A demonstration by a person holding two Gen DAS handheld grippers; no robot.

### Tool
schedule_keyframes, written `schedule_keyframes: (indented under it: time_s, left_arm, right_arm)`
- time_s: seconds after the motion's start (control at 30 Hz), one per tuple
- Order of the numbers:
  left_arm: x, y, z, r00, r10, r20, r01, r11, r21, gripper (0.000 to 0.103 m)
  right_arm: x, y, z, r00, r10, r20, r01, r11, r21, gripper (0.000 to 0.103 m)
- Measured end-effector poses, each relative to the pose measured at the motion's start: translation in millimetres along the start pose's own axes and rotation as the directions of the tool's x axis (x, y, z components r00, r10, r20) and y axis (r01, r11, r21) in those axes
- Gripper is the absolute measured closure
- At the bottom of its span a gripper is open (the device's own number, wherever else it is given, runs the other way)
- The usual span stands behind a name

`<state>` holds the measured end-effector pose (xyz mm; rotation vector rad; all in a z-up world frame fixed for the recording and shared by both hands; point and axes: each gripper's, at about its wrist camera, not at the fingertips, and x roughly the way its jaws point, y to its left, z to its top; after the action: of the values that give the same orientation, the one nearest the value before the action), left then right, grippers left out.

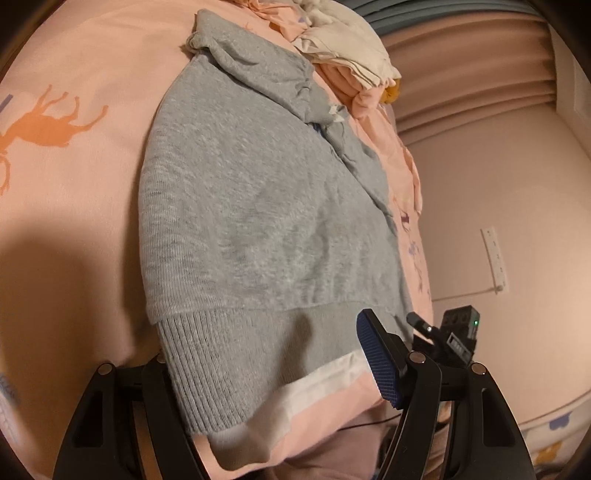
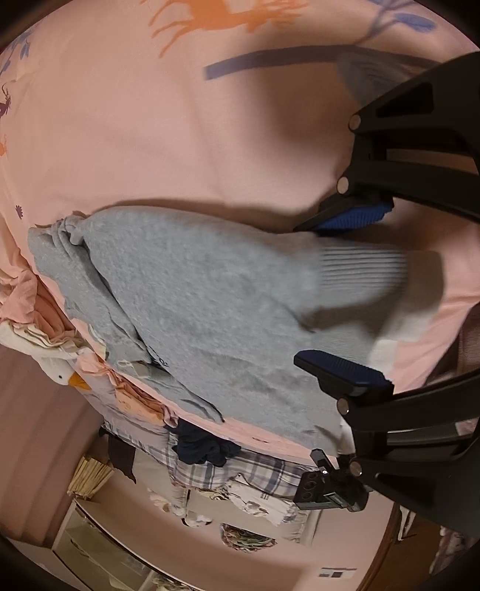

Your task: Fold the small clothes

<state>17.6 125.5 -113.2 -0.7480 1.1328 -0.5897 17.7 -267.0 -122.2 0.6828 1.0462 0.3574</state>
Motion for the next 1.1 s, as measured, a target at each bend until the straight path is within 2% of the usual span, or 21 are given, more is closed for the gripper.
schedule_keyframes:
  time_s: [0.13, 0.3, 0.37, 0.43, 0.47, 0.53, 0.67, 0.77, 0.83, 0.93, 1.1]
  left_arm:
    - [4, 0, 5, 1.0, 0.016, 0.011, -0.016, 1.0, -0.01, 0.034]
    - [6, 0, 9, 1.0, 0.026, 0.015, -0.026, 1.0, -0.016, 0.037]
    - [5, 1, 9, 0.999, 0.046, 0.018, -0.045, 0.999, -0.016, 0.046]
    - [5, 4, 9, 0.997, 0.082, 0.016, -0.081, 0.996, -0.023, 0.063]
    - [4, 6, 9, 0.996, 0.087, 0.019, -0.086, 0.996, -0.034, 0.066]
    - [2, 13, 9, 0.995, 0.094, 0.025, -0.092, 0.993, -0.073, 0.078]
    - [-1, 21, 7, 0.996, 0.072, 0.047, -0.066, 0.99, -0.126, 0.083]
    - [-6, 11, 9, 0.995, 0.078, 0.069, -0.072, 0.994, -0.087, 0.088]
    - [-15, 0, 12, 0.993, 0.055, 0.105, -0.05, 0.998, -0.047, 0.089]
    - [-29, -20, 18, 0.988, 0.033, 0.154, -0.036, 0.999, 0.016, 0.09]
    - [-39, -43, 29, 0.982, 0.0, 0.188, -0.015, 0.997, 0.078, 0.091]
  right_arm:
    - [2, -2, -2, 1.0, -0.005, 0.01, 0.005, 1.0, 0.004, 0.046]
    - [6, 1, 1, 0.999, -0.034, 0.019, 0.034, 0.999, -0.009, 0.056]
    - [6, 0, 1, 0.999, -0.034, 0.026, 0.034, 0.999, -0.009, 0.057]
    - [4, -1, -1, 0.998, -0.043, 0.041, 0.044, 0.999, -0.012, 0.063]
    - [4, -2, -2, 0.998, -0.049, 0.048, 0.049, 0.999, -0.007, 0.068]
    - [2, -6, -3, 0.997, -0.041, 0.061, 0.04, 0.999, 0.015, 0.071]
    - [-1, -13, -7, 0.996, -0.024, 0.09, 0.017, 0.997, 0.074, 0.076]
    - [-6, -6, -9, 0.993, -0.029, 0.113, 0.023, 0.998, 0.055, 0.083]
    - [-13, 3, -8, 0.987, -0.026, 0.158, 0.023, 1.0, 0.019, 0.087]
    - [-27, 16, -3, 0.973, 0.04, 0.227, -0.039, 0.999, -0.008, 0.088]
    - [-35, 38, 5, 0.961, 0.095, 0.26, -0.08, 0.995, -0.066, 0.089]
